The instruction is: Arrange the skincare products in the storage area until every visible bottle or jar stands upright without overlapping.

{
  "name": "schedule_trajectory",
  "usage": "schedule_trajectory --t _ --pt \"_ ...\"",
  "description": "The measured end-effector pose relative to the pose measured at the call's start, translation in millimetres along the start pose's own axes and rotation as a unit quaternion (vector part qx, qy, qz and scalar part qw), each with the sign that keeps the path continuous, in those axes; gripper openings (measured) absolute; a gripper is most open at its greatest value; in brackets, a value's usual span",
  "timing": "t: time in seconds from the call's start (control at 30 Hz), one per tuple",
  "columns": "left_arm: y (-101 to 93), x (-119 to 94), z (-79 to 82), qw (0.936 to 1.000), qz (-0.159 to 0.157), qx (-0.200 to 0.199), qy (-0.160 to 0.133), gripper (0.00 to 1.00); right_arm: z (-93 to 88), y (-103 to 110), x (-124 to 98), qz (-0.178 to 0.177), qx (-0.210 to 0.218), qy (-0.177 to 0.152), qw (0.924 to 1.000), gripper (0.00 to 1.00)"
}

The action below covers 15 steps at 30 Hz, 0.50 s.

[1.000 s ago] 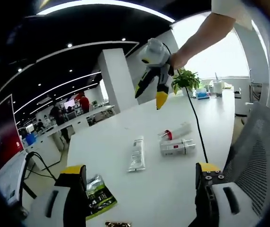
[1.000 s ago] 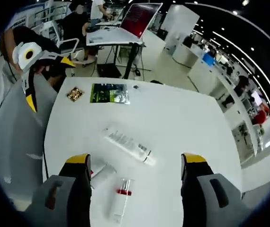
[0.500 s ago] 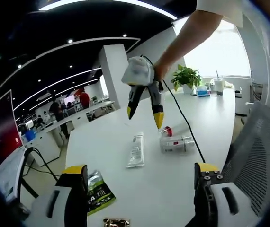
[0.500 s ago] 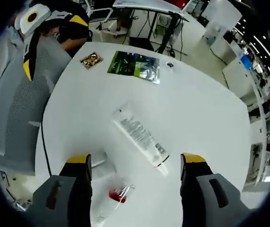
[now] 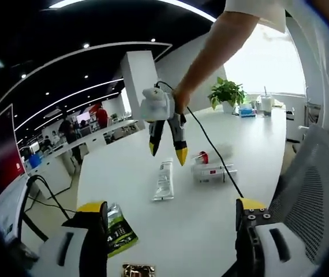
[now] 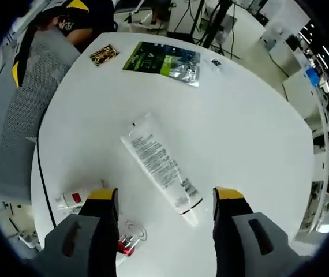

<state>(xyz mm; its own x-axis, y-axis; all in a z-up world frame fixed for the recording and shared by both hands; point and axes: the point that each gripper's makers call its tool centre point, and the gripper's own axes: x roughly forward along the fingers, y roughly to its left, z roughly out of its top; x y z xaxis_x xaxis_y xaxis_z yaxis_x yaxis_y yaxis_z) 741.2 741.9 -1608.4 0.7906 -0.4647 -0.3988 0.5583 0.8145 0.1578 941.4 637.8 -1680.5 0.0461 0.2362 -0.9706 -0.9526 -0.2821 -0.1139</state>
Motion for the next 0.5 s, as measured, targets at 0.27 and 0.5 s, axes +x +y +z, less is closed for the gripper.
schedule_trajectory --t 0.27,0.5 --pt "-3.1 1 -1.1 0.9999 -0.008 -0.004 0.005 0.91 -1.8 3 25 0.028 -0.083 0.043 0.9952 0.56" --pt "0.1 1 -3.1 1.0 -0.002 -0.007 0.007 0.91 -2.0 -3 39 0.047 -0.113 0.064 0.9905 0.51"
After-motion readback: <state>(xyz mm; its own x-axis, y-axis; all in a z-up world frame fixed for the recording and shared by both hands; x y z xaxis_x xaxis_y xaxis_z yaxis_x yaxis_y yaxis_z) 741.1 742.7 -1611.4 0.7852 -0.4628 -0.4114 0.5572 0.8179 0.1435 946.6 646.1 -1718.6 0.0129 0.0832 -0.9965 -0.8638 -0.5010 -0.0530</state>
